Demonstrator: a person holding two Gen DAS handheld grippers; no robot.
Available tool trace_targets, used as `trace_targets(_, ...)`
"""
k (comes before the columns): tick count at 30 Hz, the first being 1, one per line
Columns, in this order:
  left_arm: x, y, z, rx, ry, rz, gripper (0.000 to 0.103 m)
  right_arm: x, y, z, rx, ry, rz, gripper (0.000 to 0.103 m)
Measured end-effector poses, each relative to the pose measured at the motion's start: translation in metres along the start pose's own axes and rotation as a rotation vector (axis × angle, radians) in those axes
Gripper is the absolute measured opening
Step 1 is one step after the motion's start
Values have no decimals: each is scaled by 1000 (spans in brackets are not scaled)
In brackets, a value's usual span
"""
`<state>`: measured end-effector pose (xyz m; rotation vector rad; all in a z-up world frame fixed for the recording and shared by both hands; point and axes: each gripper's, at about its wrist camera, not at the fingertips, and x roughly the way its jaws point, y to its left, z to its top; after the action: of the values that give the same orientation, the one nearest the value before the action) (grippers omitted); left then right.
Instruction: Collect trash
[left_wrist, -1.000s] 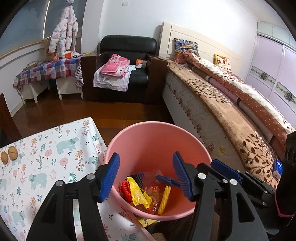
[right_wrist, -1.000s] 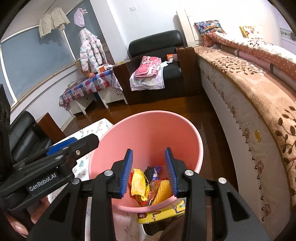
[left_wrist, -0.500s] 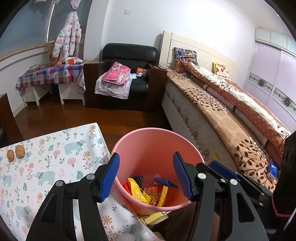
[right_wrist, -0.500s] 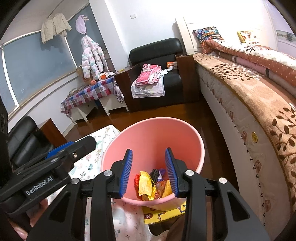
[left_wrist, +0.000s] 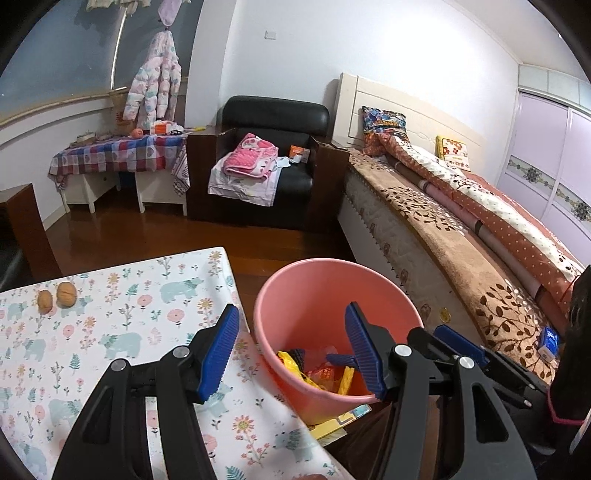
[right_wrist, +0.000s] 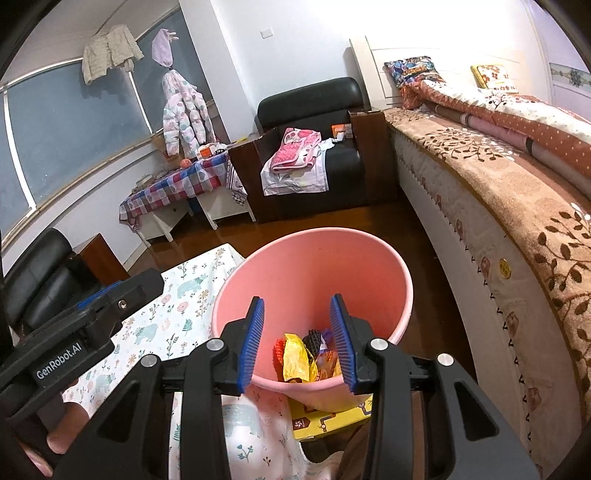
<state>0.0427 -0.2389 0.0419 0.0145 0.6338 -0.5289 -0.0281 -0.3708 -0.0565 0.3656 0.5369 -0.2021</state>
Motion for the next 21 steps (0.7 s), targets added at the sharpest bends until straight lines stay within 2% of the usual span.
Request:
trace_targets(9,-17,9,-7,7,-26,37,55,-17,18,-9,-46,-31,-10,38)
trace_targets(21,-26,11,-14,6,-36,46,53,-35,41,-17,-97,-78,-53,38)
